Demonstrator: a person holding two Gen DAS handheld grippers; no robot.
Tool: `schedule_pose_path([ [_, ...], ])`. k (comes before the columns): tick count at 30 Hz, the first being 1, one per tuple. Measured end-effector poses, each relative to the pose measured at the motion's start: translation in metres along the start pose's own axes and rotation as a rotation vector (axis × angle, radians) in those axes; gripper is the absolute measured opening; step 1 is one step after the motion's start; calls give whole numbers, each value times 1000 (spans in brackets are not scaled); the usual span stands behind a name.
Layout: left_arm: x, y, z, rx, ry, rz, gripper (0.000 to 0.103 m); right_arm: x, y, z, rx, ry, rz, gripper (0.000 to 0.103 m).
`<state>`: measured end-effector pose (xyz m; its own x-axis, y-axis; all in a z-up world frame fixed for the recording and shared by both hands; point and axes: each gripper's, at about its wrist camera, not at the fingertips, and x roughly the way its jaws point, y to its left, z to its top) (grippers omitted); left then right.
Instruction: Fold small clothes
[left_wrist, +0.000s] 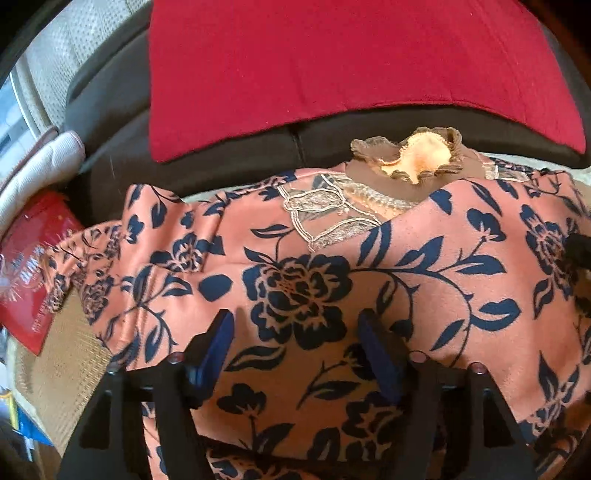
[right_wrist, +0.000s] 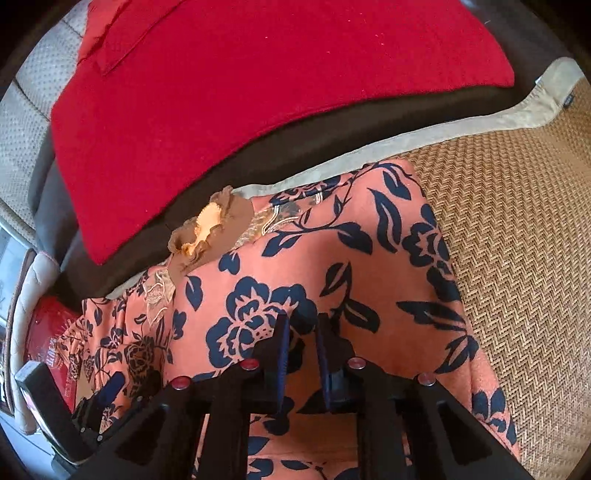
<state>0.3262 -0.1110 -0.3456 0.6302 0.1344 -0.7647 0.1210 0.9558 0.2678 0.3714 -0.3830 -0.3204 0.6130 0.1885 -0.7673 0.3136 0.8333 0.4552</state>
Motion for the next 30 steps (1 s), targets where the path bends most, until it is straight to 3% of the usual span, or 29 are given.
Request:
schedule_pose_path([
  [12,-20,1,1,-67,-27,-67,71,-22,14,0,-51,9,15,19],
  [21,-6,6,-2,-83,33,-62,75,-6,15,-5,-61,76,-17,20],
  [30,-12,12,1,-103,18,-72,79,-14,21,-4,-70,34,-19,22],
])
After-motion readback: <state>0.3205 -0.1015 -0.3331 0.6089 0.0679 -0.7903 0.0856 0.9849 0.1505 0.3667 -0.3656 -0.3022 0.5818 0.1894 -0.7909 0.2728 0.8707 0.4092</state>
